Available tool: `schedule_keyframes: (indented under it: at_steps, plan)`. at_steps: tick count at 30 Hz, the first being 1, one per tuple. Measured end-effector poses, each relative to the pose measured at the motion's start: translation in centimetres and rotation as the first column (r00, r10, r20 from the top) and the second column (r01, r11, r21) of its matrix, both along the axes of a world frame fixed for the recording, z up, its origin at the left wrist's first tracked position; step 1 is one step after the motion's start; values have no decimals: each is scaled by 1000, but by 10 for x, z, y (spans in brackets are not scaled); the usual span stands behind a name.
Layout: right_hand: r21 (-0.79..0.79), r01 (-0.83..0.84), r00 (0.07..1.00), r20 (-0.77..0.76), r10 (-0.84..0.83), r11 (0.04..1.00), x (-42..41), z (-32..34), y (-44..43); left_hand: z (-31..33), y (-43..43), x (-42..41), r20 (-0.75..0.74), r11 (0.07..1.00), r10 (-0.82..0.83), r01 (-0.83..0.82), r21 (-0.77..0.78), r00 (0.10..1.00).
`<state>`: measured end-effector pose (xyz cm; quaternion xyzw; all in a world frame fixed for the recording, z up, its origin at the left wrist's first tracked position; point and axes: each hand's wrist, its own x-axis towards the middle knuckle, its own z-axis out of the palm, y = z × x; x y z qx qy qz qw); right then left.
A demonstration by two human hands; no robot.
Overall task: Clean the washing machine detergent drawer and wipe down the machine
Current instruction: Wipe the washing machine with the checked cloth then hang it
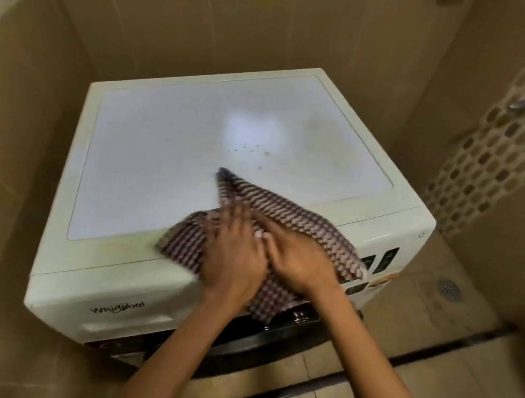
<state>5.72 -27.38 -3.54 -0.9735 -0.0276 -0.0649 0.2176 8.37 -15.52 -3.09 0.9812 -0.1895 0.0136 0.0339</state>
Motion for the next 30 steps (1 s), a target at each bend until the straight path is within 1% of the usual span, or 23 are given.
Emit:
schedule_keyframes:
  at_steps: [2,4,5,6,7,8,9,10,12,14,15,16,17,18,20,21,23,24,25,26,28,30]
  plan:
    - [-5,150,988,46,-150,989,-9,-3,-36,4,-39,11,-52,982,-188,189,5,981]
    - [-10,298,948,119,-295,955,-13,-4,-50,11,-60,23,-120,939,-342,332,-96,932]
    - [-5,365,922,144,-360,931,-11,-4,-48,14,-60,30,-147,908,-390,353,-225,909]
    - [8,419,897,151,-416,908,-7,-5,-41,14,-53,37,-171,850,-421,322,-418,891]
    - [15,447,883,152,-444,895,-4,-5,-30,14,-39,40,-175,756,-432,250,-604,885]
    - [23,446,883,153,-444,895,-1,-5,-17,12,-24,42,-127,657,-389,179,-732,912]
    - [37,422,893,156,-422,906,2,-5,-2,10,-6,42,-65,575,-282,114,-810,957]
    - [44,387,907,162,-389,921,2,-8,17,7,11,40,-31,524,-145,51,-850,989]
    - [51,312,924,215,-316,949,-1,-16,61,4,38,37,-14,483,93,-57,-874,996]
    - [102,151,959,227,-170,983,-14,-22,92,4,54,34,4,480,198,-94,-872,980]
    - [118,52,977,200,-75,992,-23,-24,94,3,59,32,22,489,207,-84,-868,978]
    - [106,-17,977,212,-6,994,-31,-27,84,2,64,30,47,506,192,-58,-861,980]
    - [91,-41,972,234,19,995,-36,-31,65,3,66,28,71,524,153,-20,-851,986]
    - [112,-32,973,229,5,993,-40,-33,42,3,68,27,83,540,105,13,-841,991]
    - [224,87,979,163,-125,971,-44,-36,-5,6,65,25,97,554,-4,83,-828,995]
    - [280,152,967,157,-201,948,-45,-39,-21,6,62,25,114,576,-57,126,-808,992]
    - [339,284,909,202,-364,897,-44,-45,-27,3,59,21,171,672,-146,224,-706,974]
    - [400,327,876,211,-433,856,-42,-48,-19,-1,58,21,187,722,-178,258,-642,966]
    - [497,354,838,207,-504,792,-41,-51,-6,-3,58,20,192,759,-201,277,-589,960]
    - [603,369,792,194,-578,708,-39,-54,10,-4,58,20,188,780,-216,286,-557,958]
    - [788,368,707,107,-700,493,-39,-51,40,-4,59,22,143,779,-239,278,-562,960]
    - [877,363,672,-13,-740,314,-39,-43,66,-2,58,23,111,755,-261,275,-596,959]
